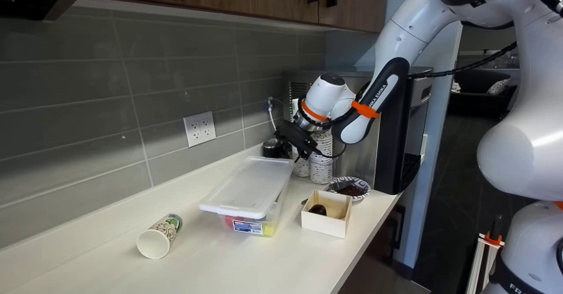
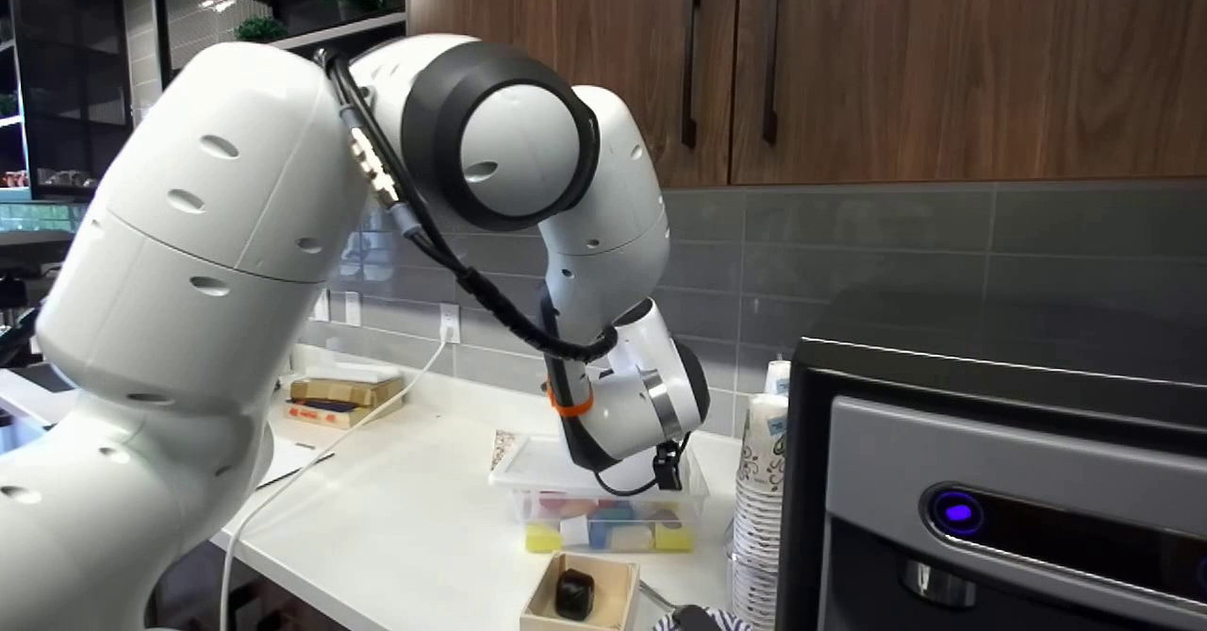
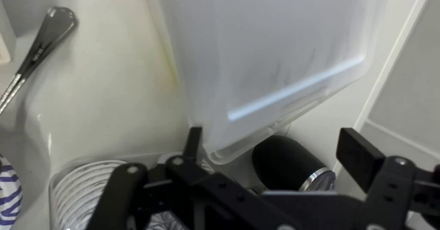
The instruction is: Put the lid on the bowl
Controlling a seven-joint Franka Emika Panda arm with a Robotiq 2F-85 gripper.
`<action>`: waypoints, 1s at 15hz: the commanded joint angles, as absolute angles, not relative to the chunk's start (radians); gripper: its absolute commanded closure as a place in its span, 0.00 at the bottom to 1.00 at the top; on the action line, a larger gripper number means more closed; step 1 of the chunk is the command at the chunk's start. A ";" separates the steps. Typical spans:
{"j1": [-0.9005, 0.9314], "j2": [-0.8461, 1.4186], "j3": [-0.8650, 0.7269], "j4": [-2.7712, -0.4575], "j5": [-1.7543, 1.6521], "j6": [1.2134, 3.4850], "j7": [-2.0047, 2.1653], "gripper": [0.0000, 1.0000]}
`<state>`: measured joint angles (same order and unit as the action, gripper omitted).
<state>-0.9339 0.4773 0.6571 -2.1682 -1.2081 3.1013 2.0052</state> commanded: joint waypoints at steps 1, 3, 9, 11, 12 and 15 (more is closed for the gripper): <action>-1.013 0.399 0.759 -2.235 -1.094 2.999 1.927 0.00; -1.034 0.401 0.791 -2.223 -1.073 2.984 1.888 0.00; -0.931 0.429 0.716 -2.171 -0.948 3.062 1.713 0.00; -0.923 0.450 0.731 -2.153 -0.949 3.056 1.696 0.00; -0.917 0.470 0.732 -2.138 -0.954 3.056 1.686 0.00; -0.912 0.501 0.757 -2.124 -0.947 3.038 1.661 0.00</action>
